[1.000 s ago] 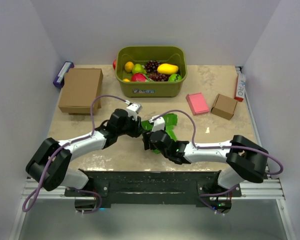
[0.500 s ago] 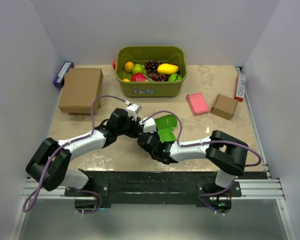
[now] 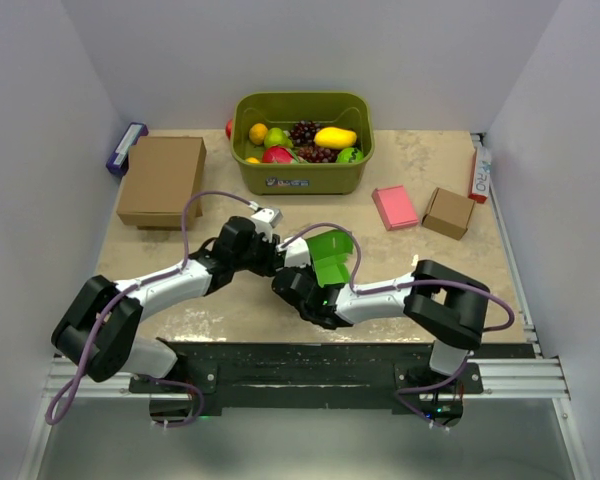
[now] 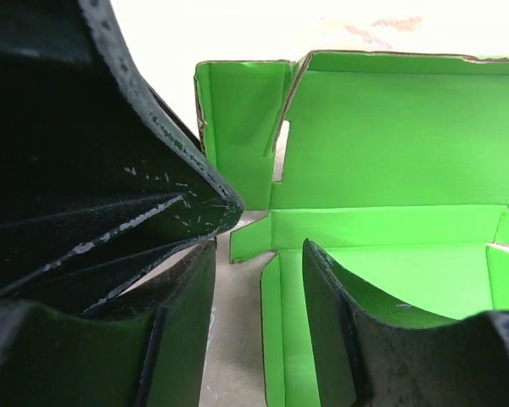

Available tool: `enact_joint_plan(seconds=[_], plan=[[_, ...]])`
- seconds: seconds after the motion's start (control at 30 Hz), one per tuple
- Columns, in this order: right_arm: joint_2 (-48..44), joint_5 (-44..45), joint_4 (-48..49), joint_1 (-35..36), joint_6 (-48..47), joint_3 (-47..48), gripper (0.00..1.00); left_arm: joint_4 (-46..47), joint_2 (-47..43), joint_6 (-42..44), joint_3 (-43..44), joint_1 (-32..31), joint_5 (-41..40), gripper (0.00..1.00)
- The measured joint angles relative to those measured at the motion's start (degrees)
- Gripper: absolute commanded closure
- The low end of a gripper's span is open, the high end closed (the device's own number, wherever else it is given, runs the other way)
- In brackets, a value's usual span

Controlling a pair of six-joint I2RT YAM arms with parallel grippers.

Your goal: Fold the paper box

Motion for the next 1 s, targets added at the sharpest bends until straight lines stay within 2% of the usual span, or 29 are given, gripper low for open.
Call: enact_joint_plan(seconds=[0.3, 0.57, 0.67, 0.7, 0.77, 0.8, 0.87, 0.9, 1.0], plan=[[1.16, 0.72, -1.07, -0.26, 2.71, 0.37, 0.68, -0.39, -0.63, 0.13, 0.11, 0.07, 0.17, 1.00], [1.14, 1.90, -1.38, -0.90, 4.55, 0.22, 0.70, -0.55, -1.42, 0.28, 0.13, 0.07, 0.17, 1.00], [0.94, 1.97, -2.12, -1.25, 4.87, 0.22, 0.66, -0.76, -1.49, 0.48, 0.13, 0.07, 0.13, 1.00], [0.70, 1.97, -2.60, -1.27, 4.96, 0.20, 0.65, -0.94, -1.62, 0.48, 0.13, 0.07, 0.09, 0.91], [-0.87, 1.88, -3.50, -1.27, 5.01, -0.20, 0.61, -1.29, -2.08, 0.44, 0.22, 0.07, -0.04, 0.83], [-2.36, 1.86, -3.98, -1.27, 5.03, -0.66, 0.60, -1.36, -2.36, 0.24, 0.33, 0.07, -0.07, 0.74], [-6.36, 1.55, -4.63, -1.29, 5.09, -1.55, 0.55, -1.36, -3.28, -0.33, 0.76, 0.07, -0.07, 0.63], [-8.81, 1.27, -5.03, -1.31, 5.09, -2.01, 0.53, -1.18, -3.63, -0.59, 0.98, 0.07, -0.04, 0.53], [-15.47, 0.15, -6.19, -1.79, 5.18, -2.38, 0.49, 0.72, -4.17, -2.34, 1.36, 0.07, 0.44, 0.38]])
